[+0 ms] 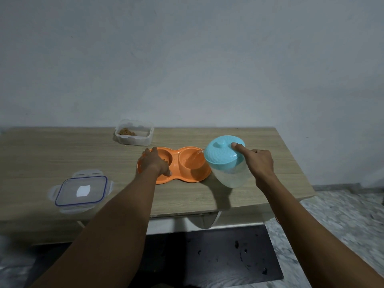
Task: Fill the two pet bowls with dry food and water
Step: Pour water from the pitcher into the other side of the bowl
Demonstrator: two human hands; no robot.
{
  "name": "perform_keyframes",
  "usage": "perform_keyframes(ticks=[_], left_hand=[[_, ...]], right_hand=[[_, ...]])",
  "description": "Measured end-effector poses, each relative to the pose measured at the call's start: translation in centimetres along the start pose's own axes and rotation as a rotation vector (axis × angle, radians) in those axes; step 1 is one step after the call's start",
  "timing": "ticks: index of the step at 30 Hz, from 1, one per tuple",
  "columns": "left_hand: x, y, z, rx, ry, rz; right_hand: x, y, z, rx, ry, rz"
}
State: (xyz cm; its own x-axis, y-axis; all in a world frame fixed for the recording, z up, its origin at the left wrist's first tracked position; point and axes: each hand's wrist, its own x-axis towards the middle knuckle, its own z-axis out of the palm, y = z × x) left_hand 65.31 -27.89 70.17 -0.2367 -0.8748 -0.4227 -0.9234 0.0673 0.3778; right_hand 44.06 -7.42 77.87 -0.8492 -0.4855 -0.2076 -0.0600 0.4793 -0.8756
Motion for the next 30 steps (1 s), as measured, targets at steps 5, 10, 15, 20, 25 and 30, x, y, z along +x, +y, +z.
perform_keyframes(ticks=[5, 10, 15, 20, 25, 30], left_hand=[[0.23, -0.1, 0.18, 0.004, 0.0, -0.001], [0.13, -0.01, 0.17, 0.011, 0.003, 0.0], [0.13, 0.07, 0.2, -0.007, 0.0, -0.007], [0.06, 0.1, 0.14, -0.012, 0.003, -0.009], [0.23, 0.13, 0.23, -0.01, 0.006, -0.012], [0.22, 0.06, 0.17, 0.002, 0.006, -0.01]], right_hand=[[-0.17, -0.4, -0.12, -0.006, 0.004, -0.006], [-0.18, -0.4, -0.2, -0.02, 0.0, -0.018], [-0.12, -0.4, -0.15, -0.017, 0.0, -0.03], [-0.09, -0.37, -0.15, -0.002, -0.007, -0.022], [-0.12, -0.32, -0.08, -0.015, -0.004, -0.038], [-0.17, -0.57, -0.1, 0.008, -0.012, -0.028]])
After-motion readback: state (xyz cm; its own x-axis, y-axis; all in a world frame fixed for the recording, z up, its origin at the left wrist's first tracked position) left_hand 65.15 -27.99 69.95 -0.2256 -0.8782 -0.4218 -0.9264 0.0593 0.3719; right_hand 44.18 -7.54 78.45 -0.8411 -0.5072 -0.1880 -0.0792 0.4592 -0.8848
